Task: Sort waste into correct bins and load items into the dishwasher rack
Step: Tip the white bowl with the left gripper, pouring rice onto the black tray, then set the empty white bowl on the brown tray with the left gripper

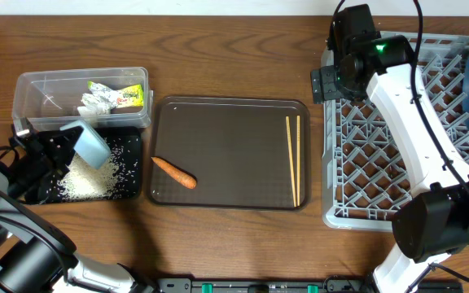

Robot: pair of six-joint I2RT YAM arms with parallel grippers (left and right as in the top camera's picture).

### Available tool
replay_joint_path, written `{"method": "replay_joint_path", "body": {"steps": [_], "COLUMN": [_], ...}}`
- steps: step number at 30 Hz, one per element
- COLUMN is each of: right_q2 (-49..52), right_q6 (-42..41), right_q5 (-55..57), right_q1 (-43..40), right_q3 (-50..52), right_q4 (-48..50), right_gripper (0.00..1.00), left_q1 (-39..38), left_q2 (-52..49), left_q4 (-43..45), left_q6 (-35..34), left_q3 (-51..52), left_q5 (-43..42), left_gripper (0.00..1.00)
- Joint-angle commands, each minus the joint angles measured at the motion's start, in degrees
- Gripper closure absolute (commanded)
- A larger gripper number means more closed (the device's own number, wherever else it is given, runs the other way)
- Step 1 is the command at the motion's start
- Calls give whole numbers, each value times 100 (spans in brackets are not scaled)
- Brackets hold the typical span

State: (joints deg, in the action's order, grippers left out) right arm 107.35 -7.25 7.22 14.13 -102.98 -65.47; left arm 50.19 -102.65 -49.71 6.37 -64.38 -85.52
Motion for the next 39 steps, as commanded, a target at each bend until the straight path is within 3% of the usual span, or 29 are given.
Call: {"method": "replay_joint_path", "body": {"steps": [1,3,6,8,10,13,15,16,20,23,27,33,39], "right_q2": [-166,-166,-166,-166,-166,-166,-166,-166,-166,-166,-166,-166,-166], "right_q6": [-42,-42,-42,-42,-42,-39,-42,-42,-42,-39,-39,-44,-42], "right_q5": [50,50,50,52,50,50,52,50,50,52,52,50,52], "right_q1": [-24,-24,-24,-24,-24,-24,-24,-24,-24,-24,-31,-52,-61], "right_q3": [-37,-37,-37,-37,-37,-37,-37,-37,-37,-37,-37,-37,-37], "right_q4": [-17,-31,-33,-35,-52,-79,-101,-122,-188,-247,-348,-378,-520], "right_gripper": [9,9,9,9,9,9,9,9,9,9,9,8,8], "left_q1": [98,96,153,188,188,192,186,184,203,203,181,-129,-789], "left_q2": [-44,-44,-70,-68,-70,-87,-74,-63,-107,-90,-96,101,713], "left_q4": [-107,-267,-188,-243,-199,-151,-304,-435,-275,-608,-619,-1327,-1451], "left_q6": [-133,518,-79,282,291,-584,308,435,-612,586,284,1084,1091], "left_q3": [42,37,39,42,39,42,42,33,35,42,39,39,39], "left_q5": [33,-433,273,-341,-420,439,-466,-450,964,-184,398,413,833], "left_gripper": [94,94,94,94,94,94,94,94,94,94,94,94,94]}}
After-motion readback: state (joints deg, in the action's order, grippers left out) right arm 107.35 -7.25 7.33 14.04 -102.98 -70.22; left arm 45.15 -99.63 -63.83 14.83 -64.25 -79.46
